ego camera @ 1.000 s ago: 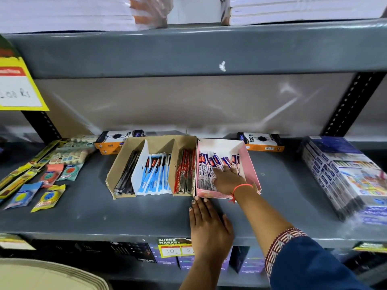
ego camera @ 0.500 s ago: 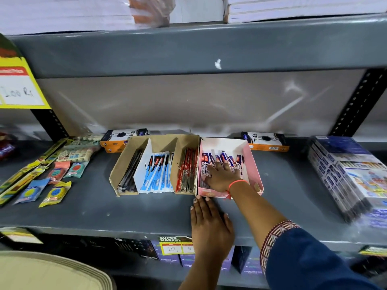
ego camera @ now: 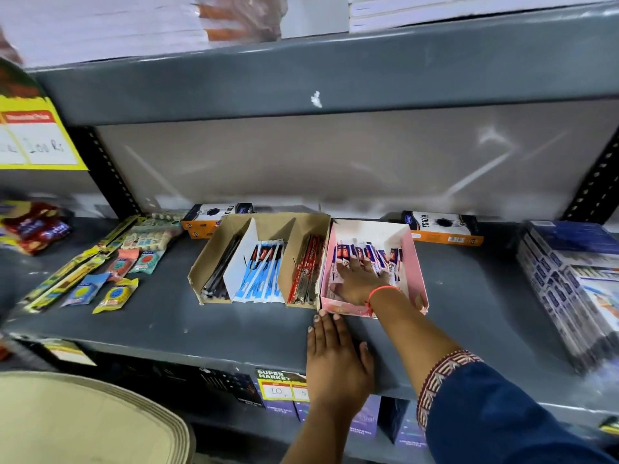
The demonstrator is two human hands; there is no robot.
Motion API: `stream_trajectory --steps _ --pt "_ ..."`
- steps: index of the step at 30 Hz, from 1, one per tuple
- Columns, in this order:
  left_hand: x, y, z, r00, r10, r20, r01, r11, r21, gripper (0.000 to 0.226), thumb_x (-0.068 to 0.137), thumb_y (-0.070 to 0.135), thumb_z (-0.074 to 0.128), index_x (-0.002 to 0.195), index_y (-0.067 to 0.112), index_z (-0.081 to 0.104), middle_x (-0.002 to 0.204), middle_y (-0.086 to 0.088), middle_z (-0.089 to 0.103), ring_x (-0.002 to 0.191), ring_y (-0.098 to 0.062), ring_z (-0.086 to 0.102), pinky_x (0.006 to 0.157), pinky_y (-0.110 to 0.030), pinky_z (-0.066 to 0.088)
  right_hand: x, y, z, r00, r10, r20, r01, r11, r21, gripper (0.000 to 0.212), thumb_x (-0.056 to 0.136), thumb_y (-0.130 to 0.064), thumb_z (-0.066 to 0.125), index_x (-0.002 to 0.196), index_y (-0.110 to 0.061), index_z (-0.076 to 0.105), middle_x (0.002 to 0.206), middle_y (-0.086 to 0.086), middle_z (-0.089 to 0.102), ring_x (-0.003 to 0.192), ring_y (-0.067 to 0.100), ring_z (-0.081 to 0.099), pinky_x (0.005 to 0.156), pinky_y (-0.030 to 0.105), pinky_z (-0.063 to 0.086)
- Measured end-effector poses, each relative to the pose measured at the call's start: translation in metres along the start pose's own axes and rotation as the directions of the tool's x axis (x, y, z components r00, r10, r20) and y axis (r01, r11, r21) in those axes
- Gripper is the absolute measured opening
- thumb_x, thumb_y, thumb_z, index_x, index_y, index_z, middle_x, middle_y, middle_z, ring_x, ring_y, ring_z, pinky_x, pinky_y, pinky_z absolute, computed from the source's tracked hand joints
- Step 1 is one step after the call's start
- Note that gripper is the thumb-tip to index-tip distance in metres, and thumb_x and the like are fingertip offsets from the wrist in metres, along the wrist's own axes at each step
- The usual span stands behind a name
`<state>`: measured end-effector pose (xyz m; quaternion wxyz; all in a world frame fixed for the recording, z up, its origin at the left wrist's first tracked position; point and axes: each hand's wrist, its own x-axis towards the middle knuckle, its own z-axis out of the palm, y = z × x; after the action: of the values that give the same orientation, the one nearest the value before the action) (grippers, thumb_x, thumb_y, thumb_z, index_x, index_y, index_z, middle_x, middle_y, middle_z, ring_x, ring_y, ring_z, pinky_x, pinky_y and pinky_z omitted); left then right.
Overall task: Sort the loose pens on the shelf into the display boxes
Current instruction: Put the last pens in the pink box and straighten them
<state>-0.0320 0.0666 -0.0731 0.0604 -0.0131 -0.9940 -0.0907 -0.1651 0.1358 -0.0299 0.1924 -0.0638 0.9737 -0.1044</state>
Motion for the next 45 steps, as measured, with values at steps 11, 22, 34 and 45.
stream_trajectory --steps 11,22,34,45 --pt "0.000 -0.005 0.004 0.999 -0.008 0.041 0.015 0.983 -0.181 0.067 0.094 0.037 0.039 0.144 -0.002 0.018 0.152 -0.024 0.022 0.142 -0.031 0.021 0.118 -0.039 0.011 -0.034 -0.007 -0.001 0.955 -0.041 -0.292 0.098 0.978 0.182 0.062 0.096 -0.035 0.036 0.151 -0.026 0.009 0.162 0.005 -0.002 0.149 0.027 -0.006 0.116 0.059 0.005" --pt "0.034 -0.123 -0.024 0.987 -0.048 -0.156 0.027 0.990 -0.136 0.054 0.100 0.029 0.025 0.146 0.003 0.012 0.157 -0.015 0.010 0.145 -0.024 0.005 0.118 -0.032 0.000 -0.057 -0.021 0.015 0.860 0.159 -0.485 -0.033 0.965 0.259 0.054 0.097 -0.026 0.036 0.149 -0.019 0.022 0.159 0.007 0.020 0.148 0.025 0.012 0.118 0.050 0.020" --pt "0.107 -0.136 -0.034 0.973 0.000 0.230 0.005 1.000 -0.020 0.056 0.101 0.033 0.018 0.146 0.003 0.008 0.157 -0.019 0.004 0.144 -0.035 0.001 0.117 -0.045 0.005 -0.070 -0.015 0.018 0.798 0.292 -0.528 -0.101 0.927 0.361 0.048 0.095 -0.027 0.047 0.141 -0.012 0.041 0.151 0.011 0.037 0.142 0.029 0.027 0.114 0.046 0.027" --pt "0.116 -0.132 -0.030 0.951 0.032 0.308 -0.028 0.999 -0.017 0.055 0.101 0.031 0.017 0.147 0.007 -0.001 0.158 -0.012 -0.010 0.144 -0.032 -0.009 0.116 -0.049 -0.002 -0.081 -0.021 0.020 0.804 0.321 -0.501 -0.165 0.929 0.331 0.051 0.095 -0.033 0.045 0.142 -0.015 0.039 0.151 0.008 0.038 0.142 0.028 0.027 0.113 0.051 0.027"
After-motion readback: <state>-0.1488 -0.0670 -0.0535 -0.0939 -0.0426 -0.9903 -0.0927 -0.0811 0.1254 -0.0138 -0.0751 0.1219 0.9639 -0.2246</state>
